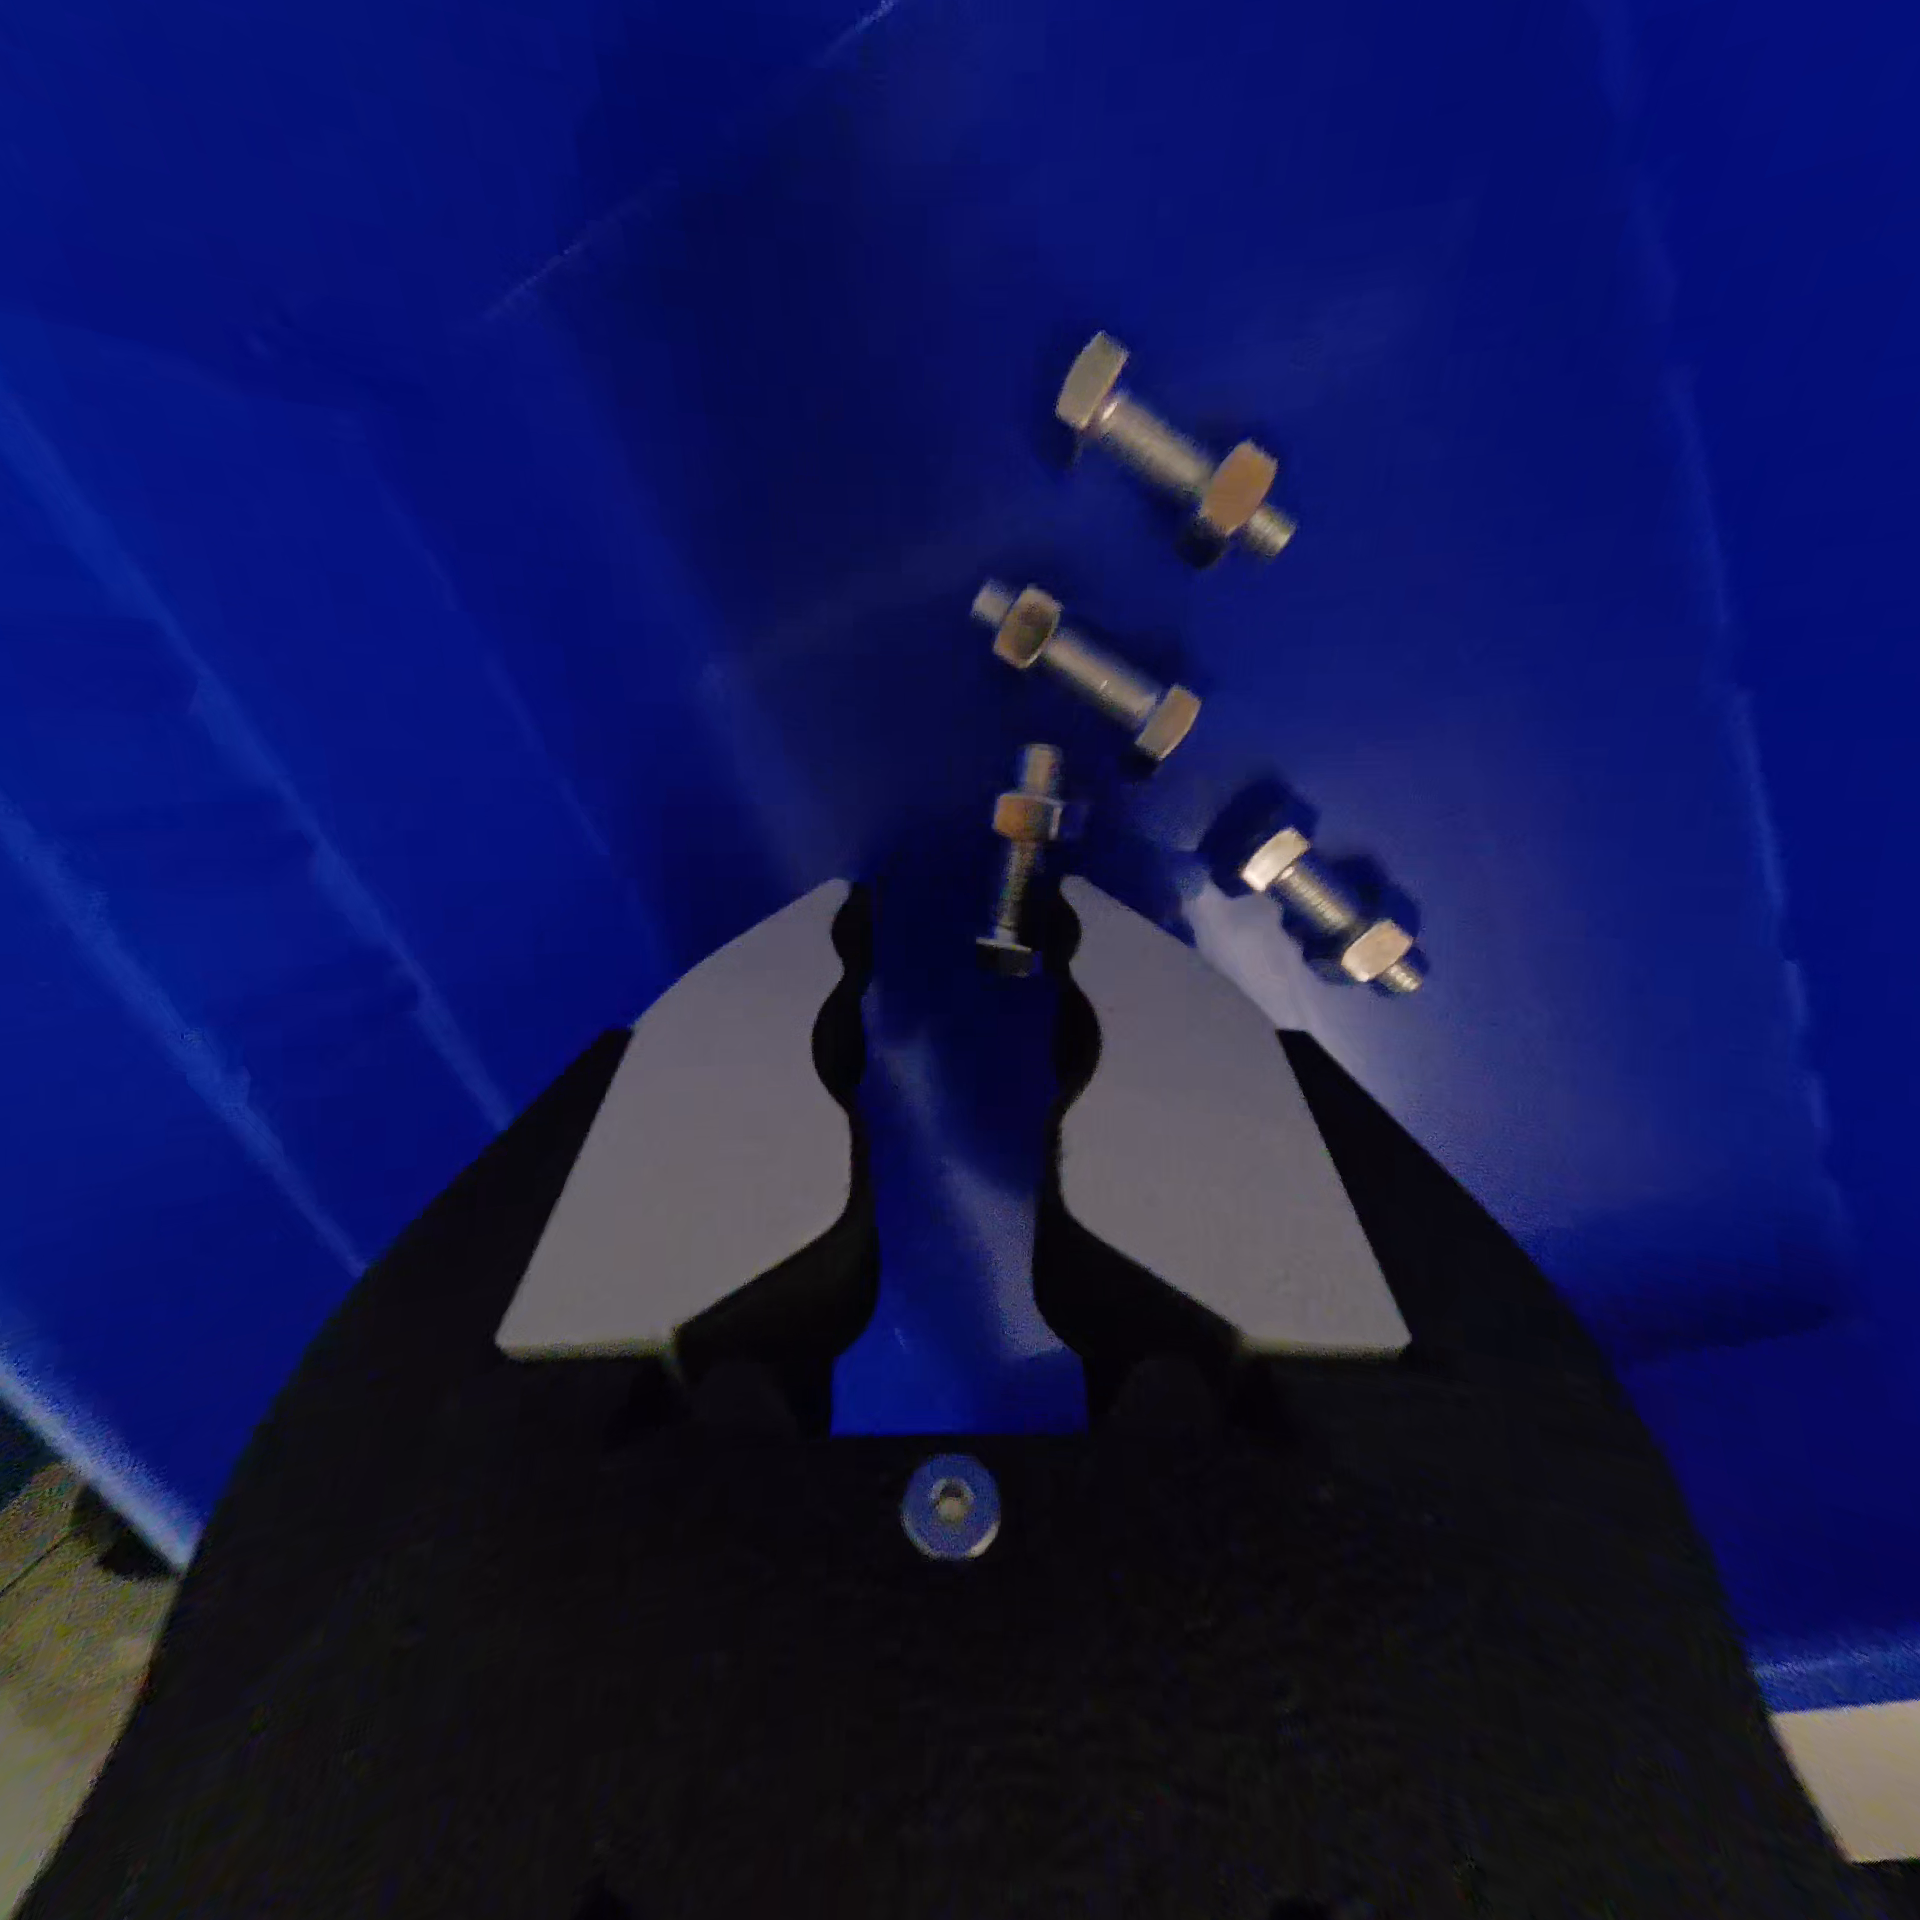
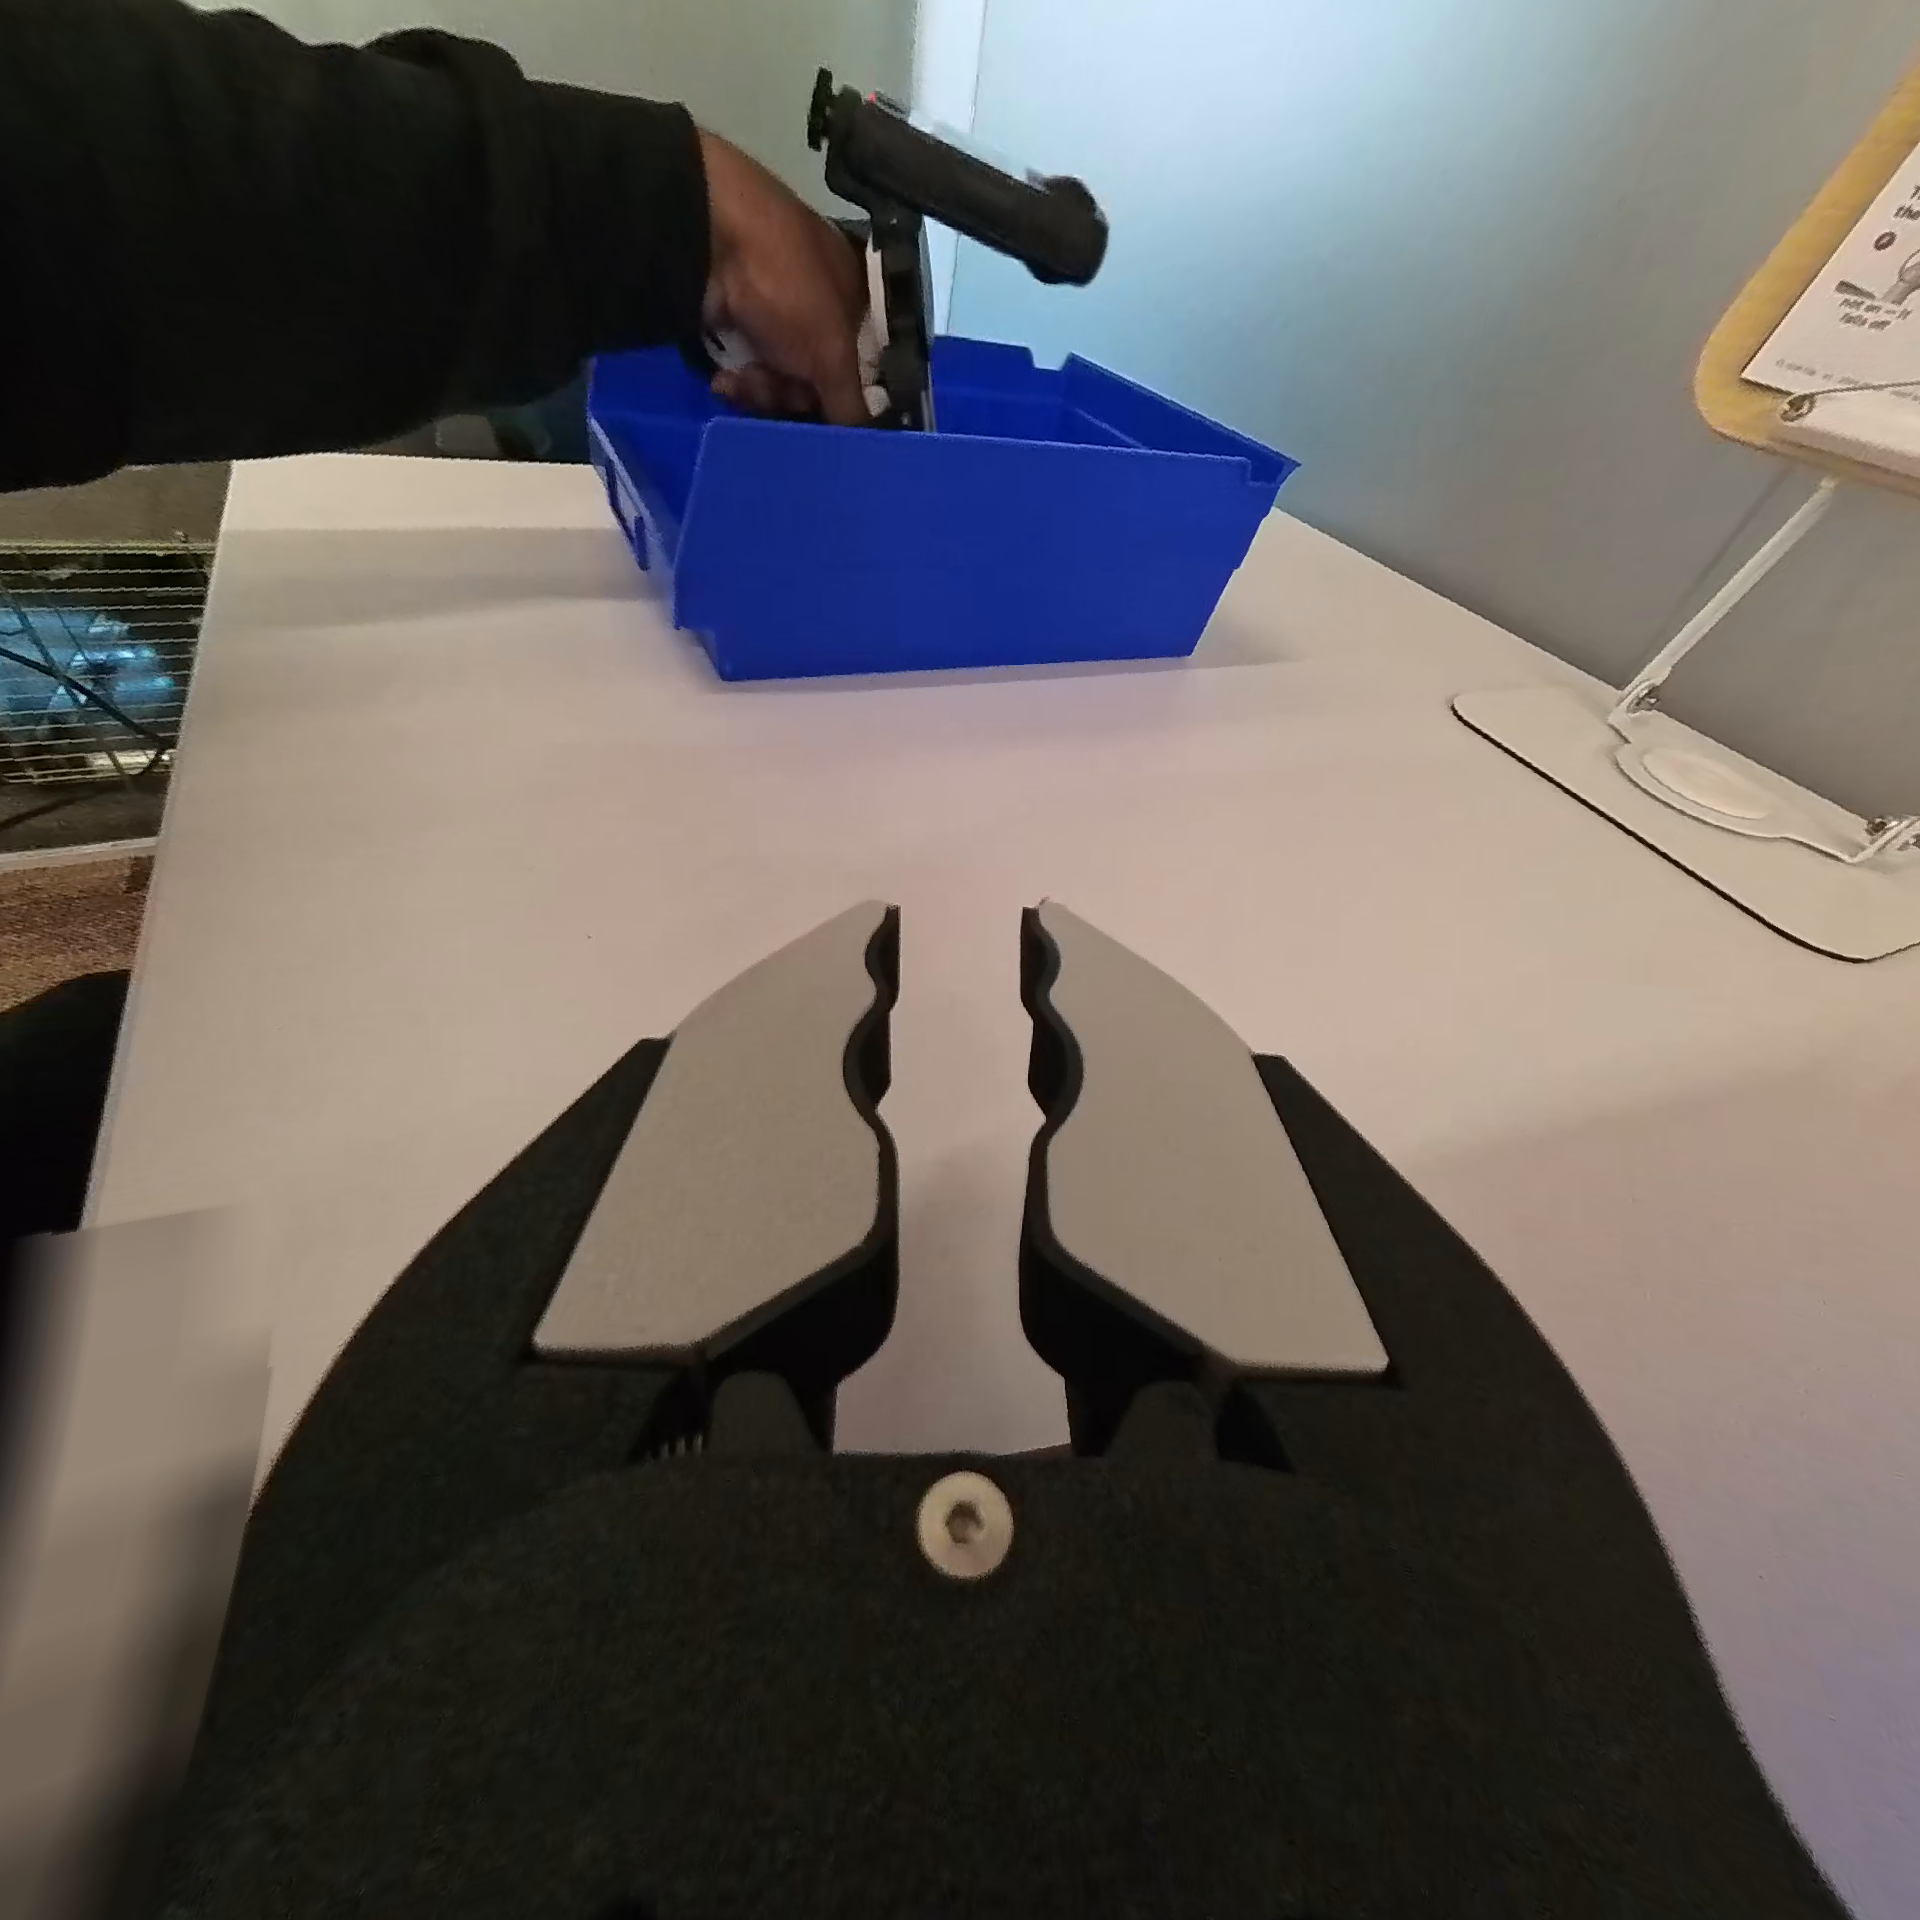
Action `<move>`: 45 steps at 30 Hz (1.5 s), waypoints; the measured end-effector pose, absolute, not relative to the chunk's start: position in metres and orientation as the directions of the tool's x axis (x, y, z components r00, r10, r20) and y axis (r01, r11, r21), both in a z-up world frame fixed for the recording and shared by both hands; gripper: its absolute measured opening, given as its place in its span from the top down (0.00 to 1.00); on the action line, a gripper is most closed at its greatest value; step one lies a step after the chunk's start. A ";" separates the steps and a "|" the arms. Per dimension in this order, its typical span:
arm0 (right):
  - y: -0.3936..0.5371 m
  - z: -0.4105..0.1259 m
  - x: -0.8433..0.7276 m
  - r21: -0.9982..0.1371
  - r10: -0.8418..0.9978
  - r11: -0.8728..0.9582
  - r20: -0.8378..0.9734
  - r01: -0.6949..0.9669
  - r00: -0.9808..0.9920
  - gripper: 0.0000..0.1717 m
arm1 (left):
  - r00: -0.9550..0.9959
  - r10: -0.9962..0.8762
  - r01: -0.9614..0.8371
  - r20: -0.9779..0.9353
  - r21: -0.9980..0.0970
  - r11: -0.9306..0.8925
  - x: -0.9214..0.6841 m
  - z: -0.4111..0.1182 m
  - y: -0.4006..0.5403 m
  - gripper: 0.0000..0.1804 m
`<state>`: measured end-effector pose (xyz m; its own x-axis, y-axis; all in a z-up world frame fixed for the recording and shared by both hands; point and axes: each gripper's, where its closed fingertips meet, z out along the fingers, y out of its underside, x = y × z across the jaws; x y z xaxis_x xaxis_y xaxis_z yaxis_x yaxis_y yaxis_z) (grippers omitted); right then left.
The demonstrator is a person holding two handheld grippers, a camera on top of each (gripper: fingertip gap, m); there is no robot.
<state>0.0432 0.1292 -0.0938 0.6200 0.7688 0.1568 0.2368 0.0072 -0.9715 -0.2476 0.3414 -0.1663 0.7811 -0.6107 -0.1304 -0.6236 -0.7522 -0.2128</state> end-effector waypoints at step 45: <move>0.263 0.021 0.086 -0.982 0.671 -0.116 -0.186 -0.146 0.717 0.76 | 0.616 -0.503 -0.493 -0.607 -0.794 0.355 0.054 -0.025 0.297 0.95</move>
